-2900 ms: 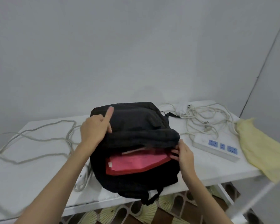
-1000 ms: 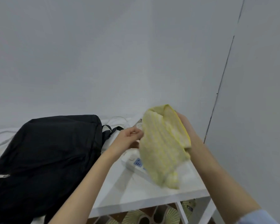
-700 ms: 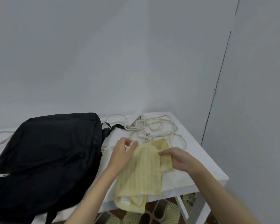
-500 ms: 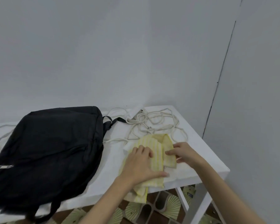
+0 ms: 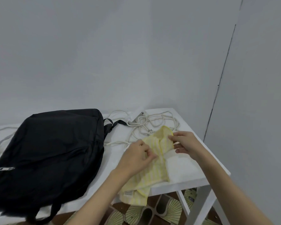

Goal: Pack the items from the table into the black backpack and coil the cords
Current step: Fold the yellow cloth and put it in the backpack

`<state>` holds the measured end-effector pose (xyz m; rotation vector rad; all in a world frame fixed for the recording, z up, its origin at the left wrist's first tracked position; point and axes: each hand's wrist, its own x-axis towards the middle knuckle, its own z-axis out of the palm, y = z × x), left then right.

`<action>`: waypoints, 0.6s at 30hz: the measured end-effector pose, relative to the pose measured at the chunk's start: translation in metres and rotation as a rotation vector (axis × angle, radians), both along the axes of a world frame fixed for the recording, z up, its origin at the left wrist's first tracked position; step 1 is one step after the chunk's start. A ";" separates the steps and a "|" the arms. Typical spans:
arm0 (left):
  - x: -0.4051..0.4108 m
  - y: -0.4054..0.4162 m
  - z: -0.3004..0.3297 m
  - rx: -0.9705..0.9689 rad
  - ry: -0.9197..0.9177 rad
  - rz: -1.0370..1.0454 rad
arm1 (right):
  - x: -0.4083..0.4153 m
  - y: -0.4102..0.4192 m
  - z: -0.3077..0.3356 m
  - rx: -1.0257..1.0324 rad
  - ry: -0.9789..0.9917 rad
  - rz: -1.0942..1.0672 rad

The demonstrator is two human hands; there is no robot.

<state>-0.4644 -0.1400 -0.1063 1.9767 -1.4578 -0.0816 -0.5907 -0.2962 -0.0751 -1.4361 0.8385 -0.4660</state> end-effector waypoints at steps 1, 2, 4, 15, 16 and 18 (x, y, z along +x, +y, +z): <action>-0.004 0.001 0.004 0.000 0.005 -0.005 | 0.002 0.001 0.004 0.028 -0.049 -0.005; -0.012 0.002 0.007 0.039 0.017 -0.041 | 0.003 0.002 0.006 0.048 -0.085 -0.009; -0.027 0.002 -0.004 0.147 -0.140 -0.112 | 0.006 0.005 0.009 0.069 -0.141 -0.007; -0.005 0.005 -0.030 -0.152 0.230 0.036 | -0.007 -0.001 -0.002 -0.168 -0.170 0.147; 0.001 0.005 -0.021 -0.249 0.448 0.120 | -0.008 0.001 -0.001 -0.245 -0.149 0.142; 0.012 0.004 0.002 -0.446 0.769 0.268 | -0.007 0.006 0.003 -0.385 -0.144 0.132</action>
